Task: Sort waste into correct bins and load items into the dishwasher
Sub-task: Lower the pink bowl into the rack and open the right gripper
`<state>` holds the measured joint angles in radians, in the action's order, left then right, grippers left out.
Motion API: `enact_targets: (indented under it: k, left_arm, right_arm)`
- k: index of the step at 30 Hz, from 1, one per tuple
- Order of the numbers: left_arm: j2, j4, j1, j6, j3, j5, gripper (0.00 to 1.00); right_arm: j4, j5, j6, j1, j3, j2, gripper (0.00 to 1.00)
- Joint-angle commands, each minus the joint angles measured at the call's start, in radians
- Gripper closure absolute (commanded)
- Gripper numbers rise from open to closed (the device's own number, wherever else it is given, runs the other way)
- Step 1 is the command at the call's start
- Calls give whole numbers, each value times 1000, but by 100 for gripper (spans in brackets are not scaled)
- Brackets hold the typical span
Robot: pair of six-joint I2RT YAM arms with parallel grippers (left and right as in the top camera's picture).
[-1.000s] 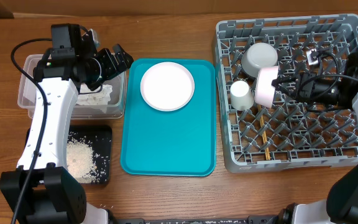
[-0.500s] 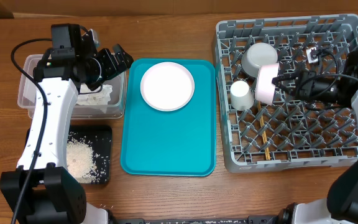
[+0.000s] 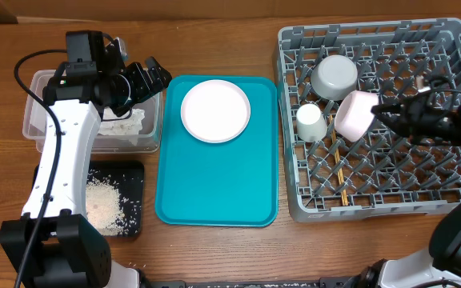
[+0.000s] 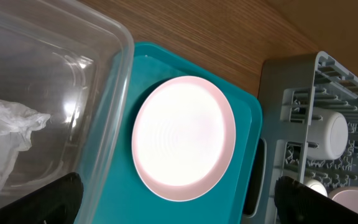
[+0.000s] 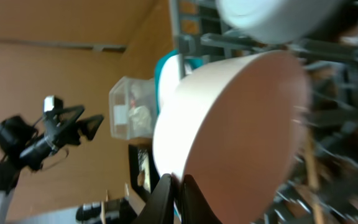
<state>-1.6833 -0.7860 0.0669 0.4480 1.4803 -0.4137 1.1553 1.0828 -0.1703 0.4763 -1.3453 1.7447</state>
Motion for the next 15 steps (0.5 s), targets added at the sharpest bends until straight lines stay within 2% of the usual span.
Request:
enact_targets:
  k: [1,9,15]
  left_arm:
    - [8,0,-3,-7,26,6,0]
    - [8,0,-8,-7,26,7,0]
    - [8,0,-13,-7,26,6,0]
  right_arm:
    - [7,-172,98,25,3,-5,96]
    - [17,-351,200,37,-8,-5,93]
    - [54,-395,220,37,-55,-6,93]
